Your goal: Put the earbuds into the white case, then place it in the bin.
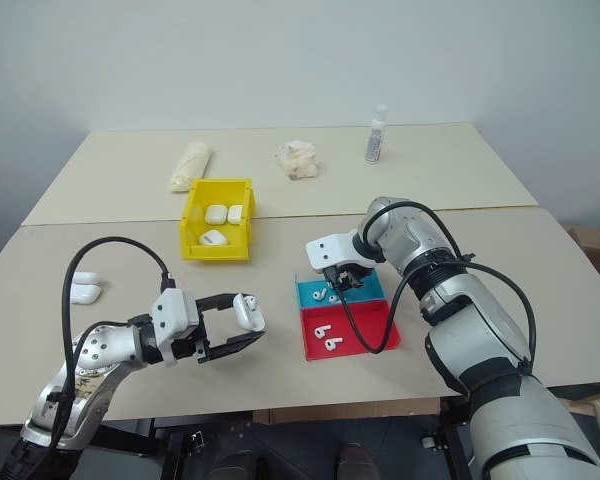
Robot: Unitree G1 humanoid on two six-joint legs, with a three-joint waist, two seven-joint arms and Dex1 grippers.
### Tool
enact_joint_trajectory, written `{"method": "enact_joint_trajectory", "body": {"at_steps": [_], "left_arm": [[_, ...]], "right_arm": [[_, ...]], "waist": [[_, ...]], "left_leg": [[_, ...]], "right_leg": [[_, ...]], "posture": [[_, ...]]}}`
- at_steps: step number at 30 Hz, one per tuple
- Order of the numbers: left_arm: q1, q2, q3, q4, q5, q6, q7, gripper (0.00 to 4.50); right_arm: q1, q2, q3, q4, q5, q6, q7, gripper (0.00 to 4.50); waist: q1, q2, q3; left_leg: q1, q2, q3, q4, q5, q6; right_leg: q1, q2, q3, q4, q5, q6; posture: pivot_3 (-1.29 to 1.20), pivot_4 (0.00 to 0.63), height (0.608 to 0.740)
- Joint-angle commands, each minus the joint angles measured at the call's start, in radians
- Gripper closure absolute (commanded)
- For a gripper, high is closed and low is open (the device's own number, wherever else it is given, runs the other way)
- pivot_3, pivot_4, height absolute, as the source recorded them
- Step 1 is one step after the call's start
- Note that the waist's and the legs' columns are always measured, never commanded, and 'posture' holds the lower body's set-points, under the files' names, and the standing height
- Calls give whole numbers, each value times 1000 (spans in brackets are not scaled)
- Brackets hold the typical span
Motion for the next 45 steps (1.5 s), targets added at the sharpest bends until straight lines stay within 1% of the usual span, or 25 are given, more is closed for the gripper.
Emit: {"method": "enact_joint_trajectory", "body": {"at_steps": [1, 21, 24, 25, 26, 34, 37, 39, 41, 45], "left_arm": [[-15, 1, 1, -23, -13, -9, -1, 1722], [-9, -3, -1, -24, -6, -14, 5, 1722], [-10, -3, -2, -22, -6, -15, 4, 1722], [-10, -3, -2, -21, -5, -15, 4, 1722], [-10, -3, -3, -20, -5, -15, 3, 1722], [-17, -4, -4, -15, -8, -17, -2, 1722], [-28, -6, 1, -26, -23, -5, -1, 1722], [-41, -11, 7, -35, -40, 2, 0, 1722], [-59, -16, 13, -49, -65, 17, 2, 1722], [-96, -22, 19, -79, -121, 54, 2, 1722]], "right_arm": [[-11, 1, -29, -14, -3, -10, -2, 2682], [-2, 13, -19, 15, -32, -39, -19, 2682], [3, 11, -18, 13, -35, -40, -19, 3281], [4, 11, -18, 13, -36, -41, -20, 3631], [5, 10, -19, 11, -37, -40, -18, 3875], [15, 5, -30, -6, -38, -27, -27, 3875], [21, -11, -60, -62, -17, -1, -17, 3875], [30, -39, -106, -146, 11, 38, -14, 3875], [47, -78, -173, -272, 51, 116, -17, 3875], [122, -157, -354, -603, 183, 351, -15, 3875]], "waist": [[0, 0, 0], [0, 0, 0], [0, 0, 0], [0, 0, 0], [0, 0, 0], [0, 0, 0], [0, 0, 0], [3, 0, 0], [5, 0, 0], [10, 1, 0]], "left_leg": [[0, 0, 0, 0, 0, 0], [0, 0, 0, 0, 0, 0], [0, 0, 0, 0, 0, 0], [0, 0, 0, 0, 0, 0], [1, 0, 0, 0, 0, 0], [1, 0, 0, 0, 0, 0], [1, 0, 0, 0, 0, 0], [1, 0, -1, 0, 0, 0], [0, 0, -1, 0, 0, 0], [-2, 0, -2, 0, 0, 0]], "right_leg": [[0, 0, 0, 0, 0, 0], [0, 0, 0, 0, 0, 0], [0, 0, 0, 0, 0, 0], [0, 0, 0, 0, 0, 0], [0, 0, 0, 0, 0, 0], [1, 0, 0, 0, 0, 0], [1, 0, 0, 0, 0, 0], [1, 0, 0, 0, 0, 0], [0, 0, 0, 0, 0, 0], [-2, -1, 0, 0, 0, 0]], "posture": [[0, 150, 740], [0, 150, 740], [0, 150, 740], [0, 150, 740], [0, 150, 740], [0, 150, 740], [0, 150, 740], [0, 150, 740], [0, 150, 740], [0, 150, 740]]}}
